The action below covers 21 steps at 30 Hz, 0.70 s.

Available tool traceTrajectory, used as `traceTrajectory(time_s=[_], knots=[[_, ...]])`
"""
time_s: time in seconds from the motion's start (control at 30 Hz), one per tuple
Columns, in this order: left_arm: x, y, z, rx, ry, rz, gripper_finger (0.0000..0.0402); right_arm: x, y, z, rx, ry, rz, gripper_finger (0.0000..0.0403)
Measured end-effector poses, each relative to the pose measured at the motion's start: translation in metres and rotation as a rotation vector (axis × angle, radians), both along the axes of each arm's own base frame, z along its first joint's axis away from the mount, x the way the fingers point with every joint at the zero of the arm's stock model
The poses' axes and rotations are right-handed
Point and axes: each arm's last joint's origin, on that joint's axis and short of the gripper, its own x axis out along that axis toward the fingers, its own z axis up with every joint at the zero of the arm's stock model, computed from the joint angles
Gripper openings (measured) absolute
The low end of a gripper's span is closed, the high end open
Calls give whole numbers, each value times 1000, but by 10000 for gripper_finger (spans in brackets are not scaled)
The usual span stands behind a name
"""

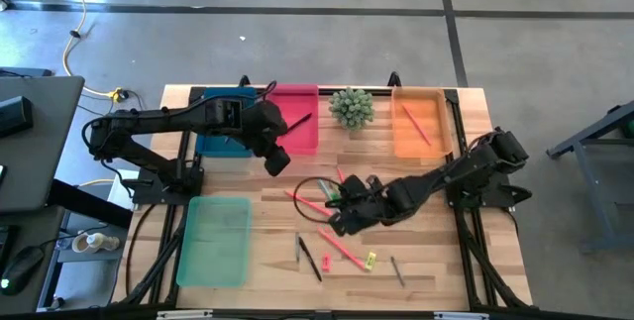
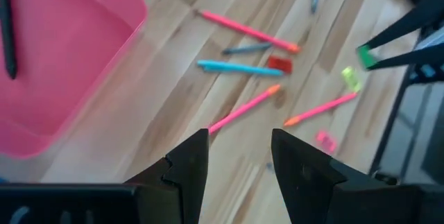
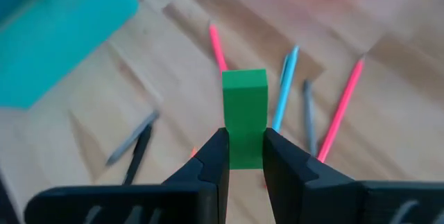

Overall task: Sort crayons/erasers/pens/pencils in bins
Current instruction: Put the green eraser into the green bin

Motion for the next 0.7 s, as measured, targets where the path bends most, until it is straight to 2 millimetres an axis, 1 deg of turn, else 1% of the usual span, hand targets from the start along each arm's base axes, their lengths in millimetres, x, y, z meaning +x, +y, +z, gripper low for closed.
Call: traceTrajectory(time_s=[0.17, 0.37, 0.5, 0.7], knots=[[6, 0, 4, -21, -65, 47, 145, 10, -17, 3, -58, -18, 38, 57], [12, -1, 8, -15, -140, 57, 145, 20, -36, 5, -145, -17, 107, 57], [14, 0, 11, -40, -176, 107, 145, 25, -44, 8, -206, -26, 162, 57], [18, 1, 15, -62, -236, 145, 145, 35, -57, 15, -309, -95, 154, 57]])
